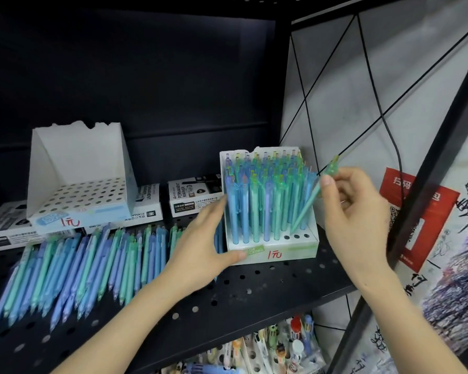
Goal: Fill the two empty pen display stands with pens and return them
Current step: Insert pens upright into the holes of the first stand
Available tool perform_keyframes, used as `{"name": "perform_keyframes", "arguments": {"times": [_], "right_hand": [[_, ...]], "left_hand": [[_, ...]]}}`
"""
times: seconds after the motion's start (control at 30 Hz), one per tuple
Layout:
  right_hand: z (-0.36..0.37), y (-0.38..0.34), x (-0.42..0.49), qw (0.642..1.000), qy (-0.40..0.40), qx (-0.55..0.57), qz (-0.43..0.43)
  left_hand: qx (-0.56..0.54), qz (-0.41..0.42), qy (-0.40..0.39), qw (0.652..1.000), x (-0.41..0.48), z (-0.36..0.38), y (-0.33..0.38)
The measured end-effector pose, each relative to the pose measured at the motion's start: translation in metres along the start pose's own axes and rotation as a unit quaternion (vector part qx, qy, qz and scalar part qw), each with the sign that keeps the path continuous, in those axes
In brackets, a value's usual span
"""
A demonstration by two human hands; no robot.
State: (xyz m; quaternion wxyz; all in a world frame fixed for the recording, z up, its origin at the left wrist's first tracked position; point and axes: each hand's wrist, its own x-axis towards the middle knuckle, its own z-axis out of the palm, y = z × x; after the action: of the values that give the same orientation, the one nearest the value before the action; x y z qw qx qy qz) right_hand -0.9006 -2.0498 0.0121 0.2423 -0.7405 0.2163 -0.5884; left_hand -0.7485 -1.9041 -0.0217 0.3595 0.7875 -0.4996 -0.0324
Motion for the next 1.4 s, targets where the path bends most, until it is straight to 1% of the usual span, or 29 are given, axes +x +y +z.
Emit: {"name": "perform_keyframes", "arguments": {"times": [0.1,0.27,0.37,0.47,0.53,0.57,0.63,0.67,0.7,0.73,0.77,0.87,0.97,1.03,1.13,1.2,1.27,1.4], "right_hand": [[0.008,0.002,-0.003,0.999,-0.035,-0.025,0.011],[0.014,0.005,-0.004,0.995,-0.073,-0.062,0.022],[0.015,0.004,-0.002,0.989,-0.117,-0.087,0.029],[0.016,0.004,-0.002,0.987,-0.127,-0.096,0.029],[0.016,0.003,-0.005,0.986,-0.117,-0.118,0.019],[0.015,0.000,-0.008,0.986,-0.096,-0.138,0.004],[0.014,-0.008,-0.016,0.985,-0.023,-0.163,-0.046],[0.015,-0.014,-0.020,0.985,0.009,-0.155,-0.073],[0.018,-0.020,-0.025,0.986,0.018,-0.133,-0.097],[0.022,-0.026,-0.030,0.988,0.004,-0.104,-0.117],[0.028,-0.031,-0.035,0.988,-0.029,-0.074,-0.131],[0.058,-0.047,-0.053,0.976,-0.164,-0.034,-0.138],[0.093,-0.059,-0.071,0.942,-0.291,-0.061,-0.158],[0.115,-0.069,-0.078,0.917,-0.351,-0.067,-0.176],[0.145,-0.081,-0.082,0.898,-0.399,-0.059,-0.176],[0.165,-0.089,-0.083,0.889,-0.414,-0.073,-0.180],[0.184,-0.095,-0.086,0.878,-0.428,-0.105,-0.189],[0.212,-0.107,-0.093,0.864,-0.445,-0.153,-0.180]], "left_hand": [[0.034,-0.009,-0.002,0.999,0.000,0.003,-0.003],[0.042,-0.008,0.001,0.999,0.002,0.005,-0.007],[0.043,-0.002,0.011,0.999,0.001,0.005,-0.007],[0.044,-0.002,0.018,0.999,0.002,0.005,-0.008],[0.042,0.002,0.020,0.999,0.002,0.004,-0.008],[0.042,0.005,0.020,0.999,0.001,0.002,-0.008],[0.036,0.004,0.022,0.999,-0.002,-0.001,-0.009],[0.030,0.000,0.029,0.999,-0.005,-0.005,-0.011],[0.026,-0.005,0.044,0.999,-0.009,-0.010,-0.013],[0.027,-0.012,0.061,0.998,-0.015,-0.016,-0.017],[0.032,-0.022,0.080,0.996,-0.022,-0.024,-0.021],[0.072,-0.068,0.129,0.987,-0.049,-0.051,-0.042],[0.108,-0.132,0.187,0.967,-0.078,-0.082,-0.066],[0.140,-0.179,0.221,0.949,-0.096,-0.102,-0.082],[0.171,-0.271,0.241,0.916,-0.117,-0.128,-0.104],[0.162,-0.329,0.237,0.900,-0.125,-0.141,-0.117],[0.123,-0.370,0.222,0.894,-0.127,-0.148,-0.127],[0.000,-0.414,0.206,0.887,-0.119,-0.152,-0.134]]}}
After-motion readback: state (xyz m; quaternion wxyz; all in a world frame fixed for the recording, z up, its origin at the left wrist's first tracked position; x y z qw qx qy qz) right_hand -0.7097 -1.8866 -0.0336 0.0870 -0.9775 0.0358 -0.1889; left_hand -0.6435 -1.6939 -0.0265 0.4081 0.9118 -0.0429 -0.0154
